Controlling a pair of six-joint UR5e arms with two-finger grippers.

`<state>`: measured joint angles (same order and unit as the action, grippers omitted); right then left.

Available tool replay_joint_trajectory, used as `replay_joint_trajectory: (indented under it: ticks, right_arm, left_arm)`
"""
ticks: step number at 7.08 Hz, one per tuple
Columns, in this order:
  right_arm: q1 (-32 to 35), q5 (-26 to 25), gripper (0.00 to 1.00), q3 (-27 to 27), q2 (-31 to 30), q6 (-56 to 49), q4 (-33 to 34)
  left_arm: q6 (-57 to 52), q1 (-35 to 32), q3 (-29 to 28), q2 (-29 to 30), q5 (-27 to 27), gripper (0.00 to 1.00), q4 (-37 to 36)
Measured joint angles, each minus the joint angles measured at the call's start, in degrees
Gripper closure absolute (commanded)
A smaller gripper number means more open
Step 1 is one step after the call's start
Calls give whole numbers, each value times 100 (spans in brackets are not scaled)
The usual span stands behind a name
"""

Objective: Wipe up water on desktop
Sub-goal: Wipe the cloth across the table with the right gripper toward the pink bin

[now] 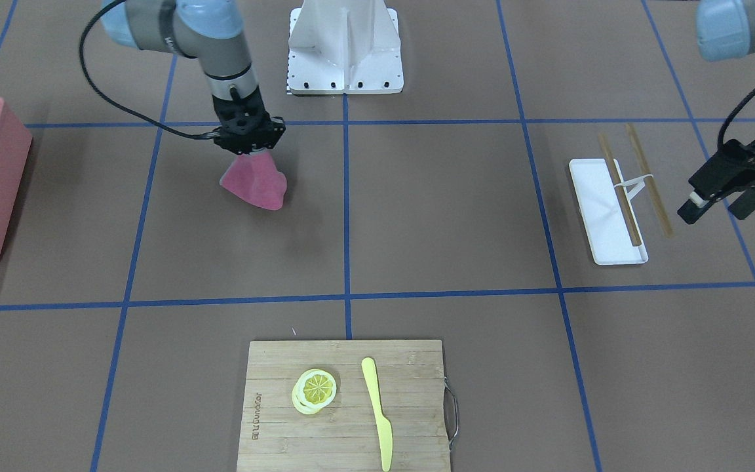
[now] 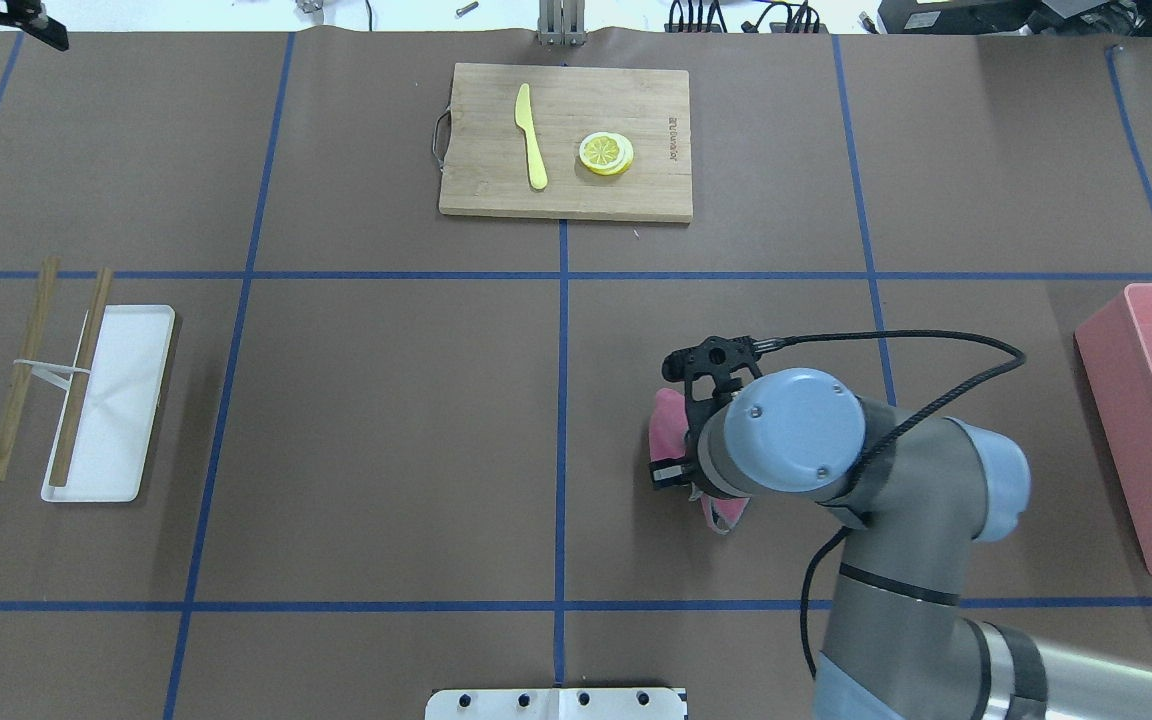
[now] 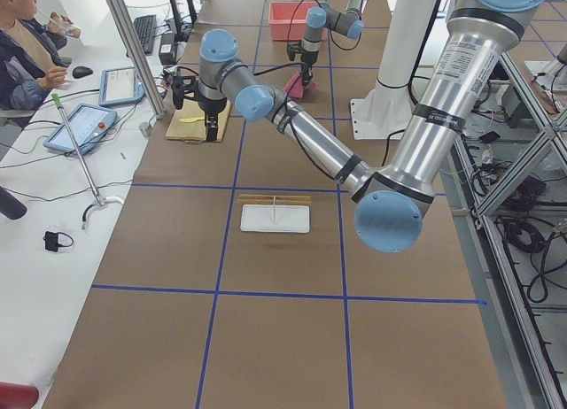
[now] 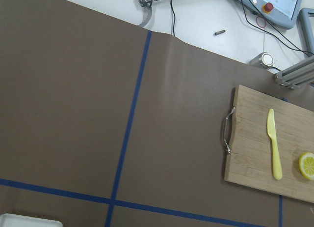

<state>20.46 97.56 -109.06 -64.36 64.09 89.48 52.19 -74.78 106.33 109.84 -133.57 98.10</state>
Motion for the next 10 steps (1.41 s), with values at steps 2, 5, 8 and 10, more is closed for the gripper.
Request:
replay_joint_trajectory:
  ticks: [2, 5, 8, 10]
  right_arm:
    - [103, 46, 100, 209, 171, 34, 111]
    - [1180, 1056, 100, -268, -1137, -1165, 130]
    - [1632, 1225, 100, -599, -2059, -2008, 133]
    - [1222, 1207, 100, -366, -1367, -1419, 219]
  left_arm:
    - [-378, -178, -54, -245, -40, 2, 4]
    - [-1220, -568, -67, -651, -56, 2, 1]
    - [-1328, -654, -65, -751, -58, 2, -1]
    - [-1326, -653, -68, -812, -63, 2, -1]
